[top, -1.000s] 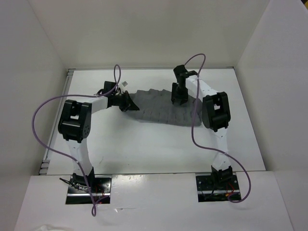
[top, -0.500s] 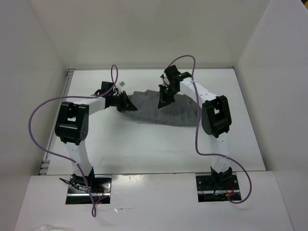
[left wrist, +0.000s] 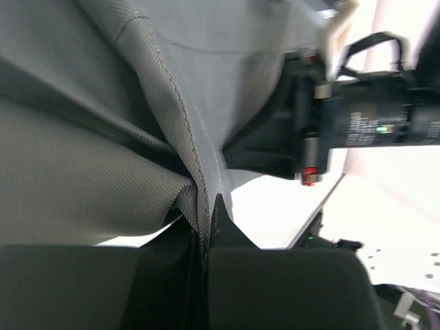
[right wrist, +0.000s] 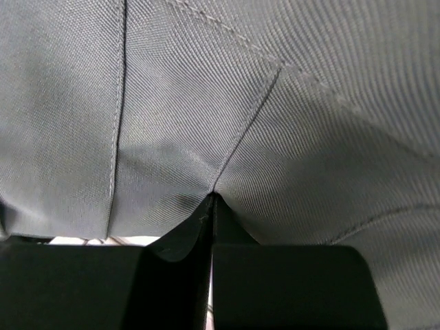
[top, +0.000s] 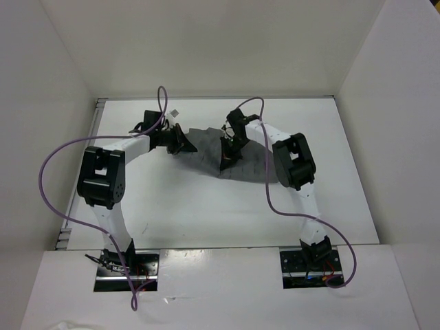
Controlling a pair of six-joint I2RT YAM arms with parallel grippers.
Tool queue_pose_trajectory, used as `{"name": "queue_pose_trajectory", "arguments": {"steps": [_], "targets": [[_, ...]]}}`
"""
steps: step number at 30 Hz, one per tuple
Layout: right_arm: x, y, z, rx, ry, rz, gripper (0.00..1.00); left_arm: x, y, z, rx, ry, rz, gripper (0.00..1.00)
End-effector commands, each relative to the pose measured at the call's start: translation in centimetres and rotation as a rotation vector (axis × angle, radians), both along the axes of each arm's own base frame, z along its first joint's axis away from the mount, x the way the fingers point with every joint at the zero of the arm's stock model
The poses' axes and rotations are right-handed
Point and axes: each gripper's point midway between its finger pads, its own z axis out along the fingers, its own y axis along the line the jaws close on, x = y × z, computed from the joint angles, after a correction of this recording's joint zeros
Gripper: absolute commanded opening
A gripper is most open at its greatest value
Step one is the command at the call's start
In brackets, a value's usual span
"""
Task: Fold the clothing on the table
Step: Fold the skirt
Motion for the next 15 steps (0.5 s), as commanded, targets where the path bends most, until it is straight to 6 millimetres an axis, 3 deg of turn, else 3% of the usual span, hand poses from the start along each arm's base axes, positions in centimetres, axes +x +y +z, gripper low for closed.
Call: {"name": "queue_pose_trajectory", "arguments": {"steps": [1,6,8,9,11,12,13,14,15], "targets": [[-0.3,1.6,-2.2,0.028,0.01,0.047,0.0,1.1,-0.7,6.0,-0.049,-0.131,0.003,0.0],[-0.4,3.3,-0.2,0.189,0.016,0.104,0.0,1.0,-2.5,7.0,-0.075,-0.149,-0.017,0.0],[0.5,2.6,2.5,0.178,-0.059,0.089,0.0,1.0,-2.5,6.5,-0.069,-0.147,-0.021,0.0],[1.3,2.1,3.8,0.17,-0.09,0.054,0.06,0.9,-2.4,6.2,-0.06,-0.128,-0.014,0.0],[2.3,0.3,5.8,0.145,-0.144,0.001,0.32,1.1,-2.2,6.2,-0.039,-0.143,-0.016,0.0],[3.2,-1.3,8.2,0.135,-0.201,-0.039,0.39,1.0,-2.1,6.0,-0.032,-0.143,-0.022,0.0],[3.6,-2.3,9.1,0.13,-0.211,-0.08,0.5,1.0,-2.1,6.0,-0.032,-0.143,-0.022,0.0],[3.4,-3.6,9.1,0.114,-0.197,-0.114,0.54,1.0,-2.1,6.0,-0.032,-0.143,-0.022,0.0],[3.7,-4.9,10.9,0.105,-0.238,-0.152,0.55,1.0,-2.1,6.0,-0.032,-0.143,-0.022,0.0]]}}
